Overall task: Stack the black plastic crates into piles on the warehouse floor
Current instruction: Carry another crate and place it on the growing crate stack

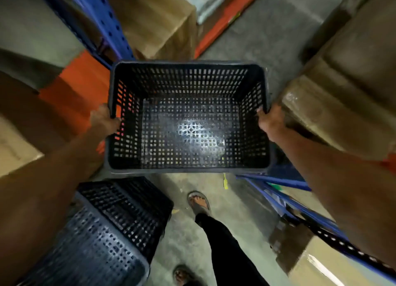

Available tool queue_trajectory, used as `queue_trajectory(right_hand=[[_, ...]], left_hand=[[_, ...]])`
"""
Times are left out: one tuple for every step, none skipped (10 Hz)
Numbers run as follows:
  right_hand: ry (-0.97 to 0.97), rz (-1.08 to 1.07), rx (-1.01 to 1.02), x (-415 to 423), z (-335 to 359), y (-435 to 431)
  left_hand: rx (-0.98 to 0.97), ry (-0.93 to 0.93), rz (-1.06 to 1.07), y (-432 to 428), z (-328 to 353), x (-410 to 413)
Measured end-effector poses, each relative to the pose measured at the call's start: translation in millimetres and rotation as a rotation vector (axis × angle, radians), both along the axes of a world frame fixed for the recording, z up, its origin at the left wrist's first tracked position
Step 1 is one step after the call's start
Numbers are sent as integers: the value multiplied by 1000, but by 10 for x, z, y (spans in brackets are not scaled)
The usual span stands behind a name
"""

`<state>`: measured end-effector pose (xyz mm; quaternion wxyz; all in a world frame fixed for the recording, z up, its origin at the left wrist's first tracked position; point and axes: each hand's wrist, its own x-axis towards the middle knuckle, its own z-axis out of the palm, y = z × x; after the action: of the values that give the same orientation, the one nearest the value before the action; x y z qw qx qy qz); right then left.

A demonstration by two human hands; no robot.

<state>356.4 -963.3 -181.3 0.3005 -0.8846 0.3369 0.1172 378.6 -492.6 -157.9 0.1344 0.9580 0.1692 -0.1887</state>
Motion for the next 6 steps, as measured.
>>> queue_trajectory(right_hand=[[-197,210,-124,149,885,-29],[-315,394,-173,247,1615,-38],[-336,491,-268,230,2369,11],[-324,509,-302,182,2820,113],[-388,613,-275,-28,3287,303],[-451,710,-306,-340,3563,537]], left_hand=[[-47,-135,6,-57,908,-229],[-19,-247,15,-48,1550,-388],[-33,-353,-3,33,2257,-596],[-21,-341,-28,155,2740,-832],[-18,-369,17,335,3201,-1384],[-39,-412,26,507,3480,-2077]])
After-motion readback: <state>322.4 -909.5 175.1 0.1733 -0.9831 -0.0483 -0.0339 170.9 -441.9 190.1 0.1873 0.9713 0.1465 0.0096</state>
